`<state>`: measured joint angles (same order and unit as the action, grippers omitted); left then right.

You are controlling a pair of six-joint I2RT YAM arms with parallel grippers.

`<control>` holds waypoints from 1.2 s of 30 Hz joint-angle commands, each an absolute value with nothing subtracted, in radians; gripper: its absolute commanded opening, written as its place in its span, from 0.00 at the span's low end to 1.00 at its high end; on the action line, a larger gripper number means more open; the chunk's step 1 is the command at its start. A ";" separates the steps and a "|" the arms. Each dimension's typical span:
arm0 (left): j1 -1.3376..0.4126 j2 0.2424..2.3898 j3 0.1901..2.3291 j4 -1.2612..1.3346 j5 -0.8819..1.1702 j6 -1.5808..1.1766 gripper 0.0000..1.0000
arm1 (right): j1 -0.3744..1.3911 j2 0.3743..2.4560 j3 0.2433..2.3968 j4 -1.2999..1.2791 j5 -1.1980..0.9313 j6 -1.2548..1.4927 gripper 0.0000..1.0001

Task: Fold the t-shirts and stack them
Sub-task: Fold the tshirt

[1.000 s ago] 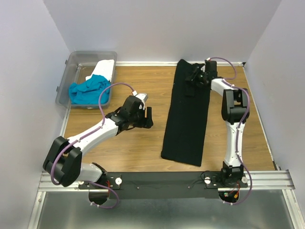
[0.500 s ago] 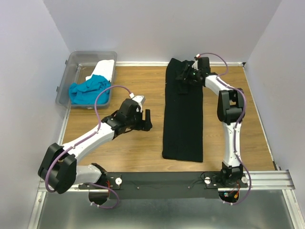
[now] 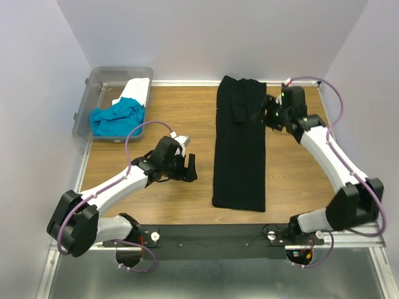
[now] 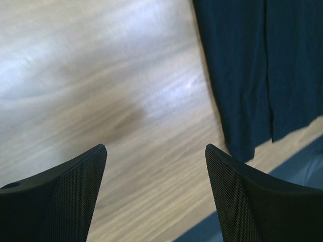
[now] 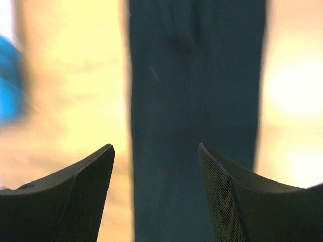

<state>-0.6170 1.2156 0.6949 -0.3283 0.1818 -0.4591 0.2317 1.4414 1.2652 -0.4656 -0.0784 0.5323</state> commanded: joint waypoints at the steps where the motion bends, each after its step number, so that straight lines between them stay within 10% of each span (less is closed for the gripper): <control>1: -0.640 1.209 0.661 -0.359 0.271 -0.488 0.87 | 0.271 1.352 1.057 -0.799 0.041 0.581 0.75; 14: -0.928 1.396 0.773 -0.330 0.226 -0.779 0.80 | 0.293 0.988 0.638 -0.982 -0.127 0.706 0.74; 36: -1.055 1.641 0.881 -0.345 0.118 -0.887 0.52 | 0.298 0.982 0.440 -0.775 -0.222 0.752 0.58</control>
